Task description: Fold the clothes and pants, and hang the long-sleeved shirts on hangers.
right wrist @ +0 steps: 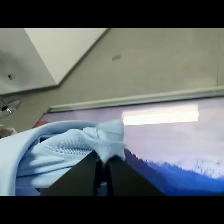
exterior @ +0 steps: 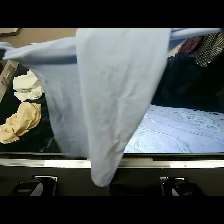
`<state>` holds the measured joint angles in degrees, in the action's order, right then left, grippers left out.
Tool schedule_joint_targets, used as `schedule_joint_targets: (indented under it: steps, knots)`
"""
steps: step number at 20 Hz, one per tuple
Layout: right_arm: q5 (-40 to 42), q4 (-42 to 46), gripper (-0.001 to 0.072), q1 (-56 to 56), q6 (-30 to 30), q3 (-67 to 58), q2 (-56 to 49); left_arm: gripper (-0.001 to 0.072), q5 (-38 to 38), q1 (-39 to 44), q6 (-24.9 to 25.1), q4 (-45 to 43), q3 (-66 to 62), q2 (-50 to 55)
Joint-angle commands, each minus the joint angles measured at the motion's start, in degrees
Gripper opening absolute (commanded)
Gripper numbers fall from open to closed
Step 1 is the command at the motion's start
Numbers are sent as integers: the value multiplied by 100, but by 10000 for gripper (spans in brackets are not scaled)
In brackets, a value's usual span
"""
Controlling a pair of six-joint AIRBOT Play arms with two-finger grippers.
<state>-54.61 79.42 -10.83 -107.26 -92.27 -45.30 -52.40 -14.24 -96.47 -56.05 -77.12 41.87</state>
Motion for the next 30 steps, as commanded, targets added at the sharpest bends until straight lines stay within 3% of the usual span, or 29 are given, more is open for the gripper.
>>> schedule_joint_targets:
  steps: [1,8,12,15,16,17,19,23,26,30]
  knots:
    - [-535,7,39,4,-896,-26,-1366,17,-330,138,-4,-42,7,879]
    - [-227,-1871,43,4,-608,-26,-4957,18,-315,610,-4,-146,260,4079]
    - [87,-2828,52,4,-258,-26,-5864,18,-7,643,-2,48,260,5056]
    - [-190,-2837,215,66,92,-26,-5781,19,186,616,107,50,227,5110]
    - [-487,-2837,312,186,295,-26,-5641,18,173,588,105,50,188,5108]
    - [-857,-2820,342,350,542,-26,-5477,18,127,553,107,50,136,5106]
    - [-1895,-2496,339,800,1141,-26,-5080,18,70,492,107,52,57,5104]
    - [-3257,-1934,340,1644,1572,334,-4236,18,-85,457,105,48,22,5104]
    - [-3040,-2258,388,1644,1620,1867,-3451,19,-232,459,81,52,22,5104]
    - [-1539,-3558,388,411,1797,4454,-2702,20,-385,459,83,50,24,5106]
